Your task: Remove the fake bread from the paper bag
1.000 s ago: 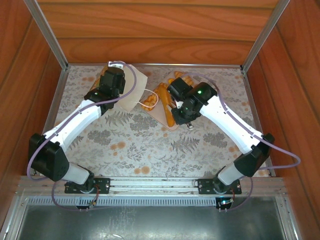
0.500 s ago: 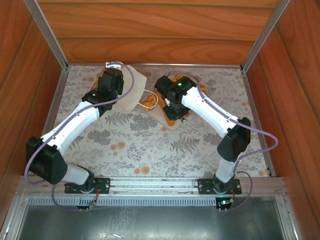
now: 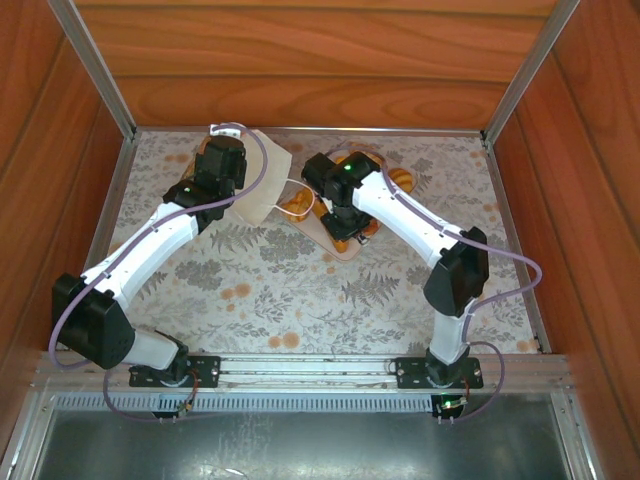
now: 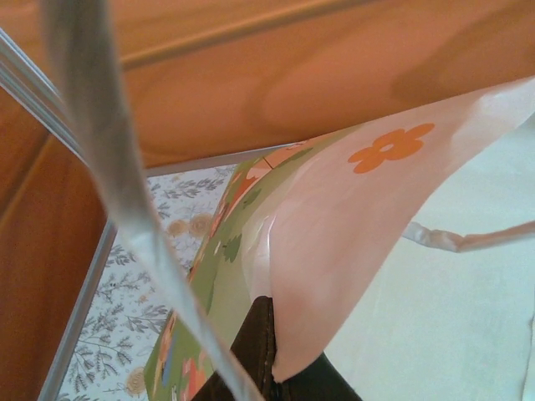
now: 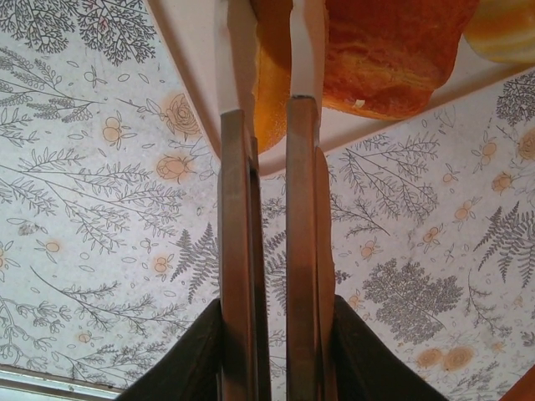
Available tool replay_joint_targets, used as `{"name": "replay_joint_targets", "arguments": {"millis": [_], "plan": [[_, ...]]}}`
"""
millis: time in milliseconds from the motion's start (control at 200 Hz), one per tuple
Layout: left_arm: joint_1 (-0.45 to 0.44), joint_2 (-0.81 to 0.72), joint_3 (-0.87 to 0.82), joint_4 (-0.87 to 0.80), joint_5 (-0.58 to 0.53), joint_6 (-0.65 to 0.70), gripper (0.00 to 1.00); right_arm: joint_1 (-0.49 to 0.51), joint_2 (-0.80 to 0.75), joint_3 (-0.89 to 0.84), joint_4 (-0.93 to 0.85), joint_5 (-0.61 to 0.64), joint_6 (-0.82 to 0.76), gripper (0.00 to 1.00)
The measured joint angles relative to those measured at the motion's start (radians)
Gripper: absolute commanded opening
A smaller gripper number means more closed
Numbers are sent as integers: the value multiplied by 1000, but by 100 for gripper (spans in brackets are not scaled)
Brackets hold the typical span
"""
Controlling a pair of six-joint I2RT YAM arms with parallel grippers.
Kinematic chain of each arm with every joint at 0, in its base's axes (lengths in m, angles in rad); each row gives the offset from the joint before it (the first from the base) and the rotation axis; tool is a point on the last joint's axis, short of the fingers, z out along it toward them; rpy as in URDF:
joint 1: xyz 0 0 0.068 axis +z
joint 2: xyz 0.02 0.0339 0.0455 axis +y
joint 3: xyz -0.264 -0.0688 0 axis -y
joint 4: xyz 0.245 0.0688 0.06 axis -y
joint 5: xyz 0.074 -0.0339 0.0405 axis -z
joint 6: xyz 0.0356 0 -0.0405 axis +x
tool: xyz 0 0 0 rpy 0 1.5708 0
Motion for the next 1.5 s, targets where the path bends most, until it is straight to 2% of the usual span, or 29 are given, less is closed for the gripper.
{"name": "replay_joint_targets", "arguments": {"millis": [105,165,255,655,770,970,1499], "plan": [[0,0,0,0,0,0,0,0,15,4,0,-3,-4,32],[1,0,0,0,0,0,0,0,19,8,-2,-6,-9,26],[4,0,0,0,0,-1,0,0,20,21,-10,-10,-16,24],[6,0,0,0,1,-4,0,0,20,52,-80,-13,-18,24],[6,0,0,0,1,-5,0,0,20,51,-94,-13,-17,27],[6,0,0,0,1,-6,0,0,20,51,-103,-22,-14,41],[6,0,0,0,4,-8,0,0,48,71,-80,-61,-6,52]]}}
